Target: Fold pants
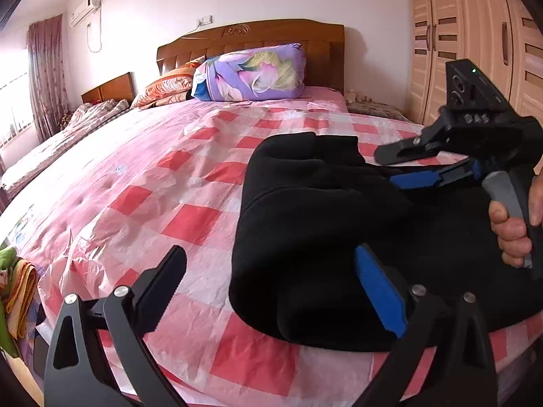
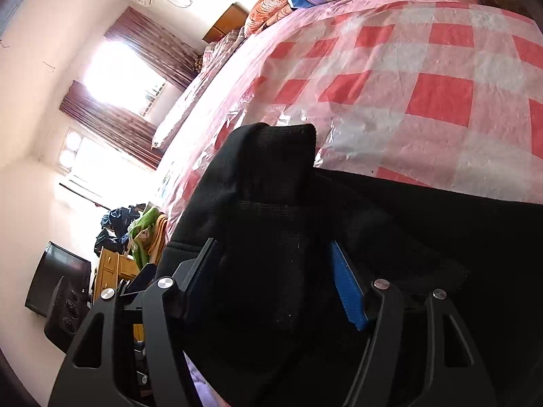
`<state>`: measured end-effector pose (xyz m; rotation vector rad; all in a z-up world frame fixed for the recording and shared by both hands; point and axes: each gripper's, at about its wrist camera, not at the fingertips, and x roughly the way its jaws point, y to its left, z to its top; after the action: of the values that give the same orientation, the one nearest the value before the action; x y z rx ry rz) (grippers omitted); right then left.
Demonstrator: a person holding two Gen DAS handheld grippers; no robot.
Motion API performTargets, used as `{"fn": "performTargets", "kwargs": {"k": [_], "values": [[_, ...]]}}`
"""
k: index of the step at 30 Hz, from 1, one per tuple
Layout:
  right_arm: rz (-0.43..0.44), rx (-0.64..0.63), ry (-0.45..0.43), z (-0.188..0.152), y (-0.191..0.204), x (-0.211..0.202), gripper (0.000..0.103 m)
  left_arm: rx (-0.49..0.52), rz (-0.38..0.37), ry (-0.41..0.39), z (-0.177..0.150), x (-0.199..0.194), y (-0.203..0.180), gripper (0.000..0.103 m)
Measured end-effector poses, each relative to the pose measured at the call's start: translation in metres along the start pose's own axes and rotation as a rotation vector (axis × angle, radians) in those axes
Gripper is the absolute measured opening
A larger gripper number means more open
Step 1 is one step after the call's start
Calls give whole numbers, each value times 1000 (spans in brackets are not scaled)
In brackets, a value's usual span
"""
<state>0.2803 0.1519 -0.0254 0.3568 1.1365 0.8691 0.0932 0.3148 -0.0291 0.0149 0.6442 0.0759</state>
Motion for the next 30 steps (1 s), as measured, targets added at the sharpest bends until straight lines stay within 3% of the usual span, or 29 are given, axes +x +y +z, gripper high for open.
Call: {"fn": "performTargets", "kwargs": {"k": [2,3,4,6,10,14,17,23,26,30], "values": [[-4,-36,17,-2,8,3,52,-27,-15,11,-1,4,9,99],[-11,-53,32,-4,11,6,30,-26,-14,16,-1,4,7,99],[-20,-71,49,-8,13,8,18,-23,-9,24,0,9,7,99],[-13,-95,24,-10,17,2,17,-22,4,41,1,15,6,99],[52,-175,-87,-19,56,-51,16,-9,41,23,-2,5,5,99],[10,-251,-175,-34,76,-100,15,-14,82,2,-6,-13,7,99],[-49,-207,-226,-63,49,-129,15,-4,74,-24,-8,-28,1,99],[-83,-31,-159,-106,-32,-102,15,95,66,-71,-4,-45,-29,99],[-88,-15,-149,-111,-39,-95,15,132,42,-111,0,-56,-44,99],[-98,-55,-163,-119,-26,-103,15,130,-60,-175,13,-86,-48,99]]}}
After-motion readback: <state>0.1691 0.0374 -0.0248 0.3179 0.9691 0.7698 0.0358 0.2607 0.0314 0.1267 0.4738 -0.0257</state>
